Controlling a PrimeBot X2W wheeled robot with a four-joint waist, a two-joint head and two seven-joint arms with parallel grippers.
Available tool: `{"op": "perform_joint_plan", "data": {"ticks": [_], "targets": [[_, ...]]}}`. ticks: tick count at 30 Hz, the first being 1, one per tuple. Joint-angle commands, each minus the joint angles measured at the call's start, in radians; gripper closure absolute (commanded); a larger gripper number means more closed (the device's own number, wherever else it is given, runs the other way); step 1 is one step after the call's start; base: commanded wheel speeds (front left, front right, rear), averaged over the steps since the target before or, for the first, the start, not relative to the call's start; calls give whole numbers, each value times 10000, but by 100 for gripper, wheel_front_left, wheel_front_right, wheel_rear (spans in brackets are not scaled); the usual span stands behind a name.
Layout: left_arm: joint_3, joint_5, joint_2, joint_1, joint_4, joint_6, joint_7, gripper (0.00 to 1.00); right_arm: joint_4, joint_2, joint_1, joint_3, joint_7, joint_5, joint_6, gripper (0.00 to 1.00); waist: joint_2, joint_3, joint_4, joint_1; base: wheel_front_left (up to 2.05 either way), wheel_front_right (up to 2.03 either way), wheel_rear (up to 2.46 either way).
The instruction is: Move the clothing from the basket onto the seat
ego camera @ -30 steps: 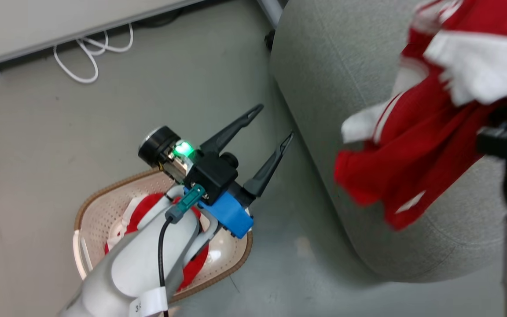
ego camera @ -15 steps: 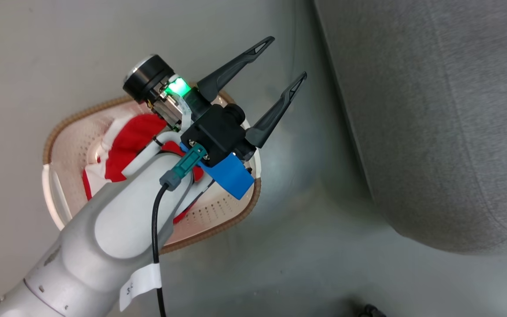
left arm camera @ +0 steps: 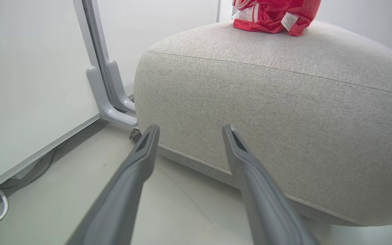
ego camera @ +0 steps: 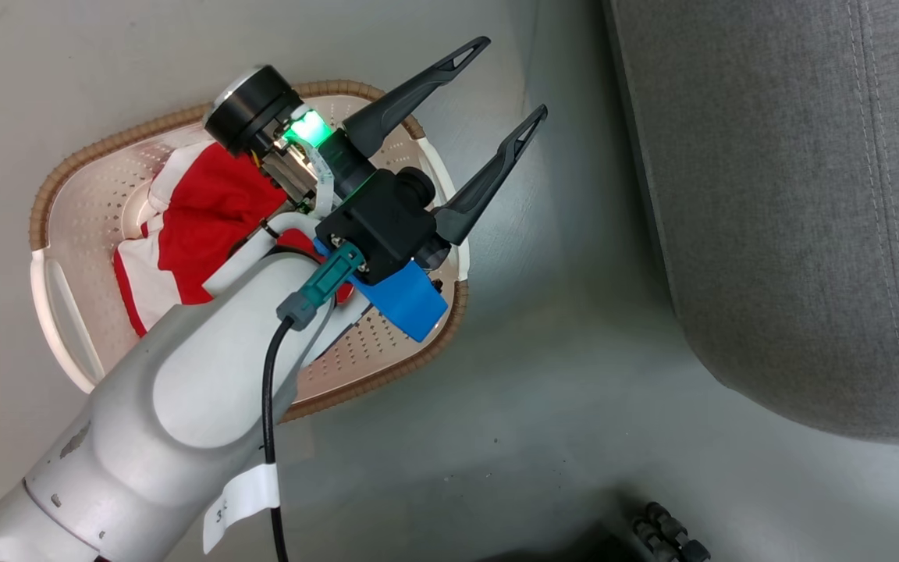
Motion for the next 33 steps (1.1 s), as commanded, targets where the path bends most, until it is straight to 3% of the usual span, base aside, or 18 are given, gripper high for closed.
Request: {"op": "perform_joint_plan", "data": {"ticks": [1, 6, 7, 8, 9, 13, 24, 30, 33], "targets": [[8, -17, 16, -161, -49, 66, 0, 0, 260, 152, 324, -69, -7, 105, -3, 100, 0, -9, 30, -1, 0, 0, 0], [16, -63, 118, -123, -100, 135, -16, 0, 1016, 499, 825, -44, -8, 286, -1, 100, 0, -59, 36, -1, 0, 0, 0], [19, -76, 135, -95, -101, 141, -21, 0, 1093, 554, 921, -12, -7, 305, -1, 93, 0, -82, 21, -1, 0, 0, 0], [22, -84, 147, -57, -95, 158, -28, 0, 1145, 610, 1004, -2, -7, 316, -1, 64, 0, -116, -1, -1, 0, 0, 0], [22, -82, 157, -14, -77, 181, -36, 0, 1188, 670, 1072, -4, -7, 343, -3, 2, 0, -167, -21, -1, 0, 0, 0], [-30, -171, 58, 181, 35, 221, -98, 0, 1090, 879, 1520, -44, -7, 473, -3, 0, 0, -588, -50, -1, 0, 0, 0], [254, -498, -242, 987, 157, 392, -176, 0, -193, 1719, 4643, 266, -7, 25, -3, 0, 0, -2404, -154, -1, 0, 0, 0], [833, -672, -381, 1962, -59, 495, -181, 0, -1074, 2002, 6146, 565, -6, -154, -1, 0, 0, -3733, -142, -1, 0, 0, 0], [1503, -780, -580, 2800, -259, 637, -182, 0, -2074, 2202, 7014, 978, -6, -96, -3, 0, 0, -4619, 36, -1, 0, 0, 0]]}}
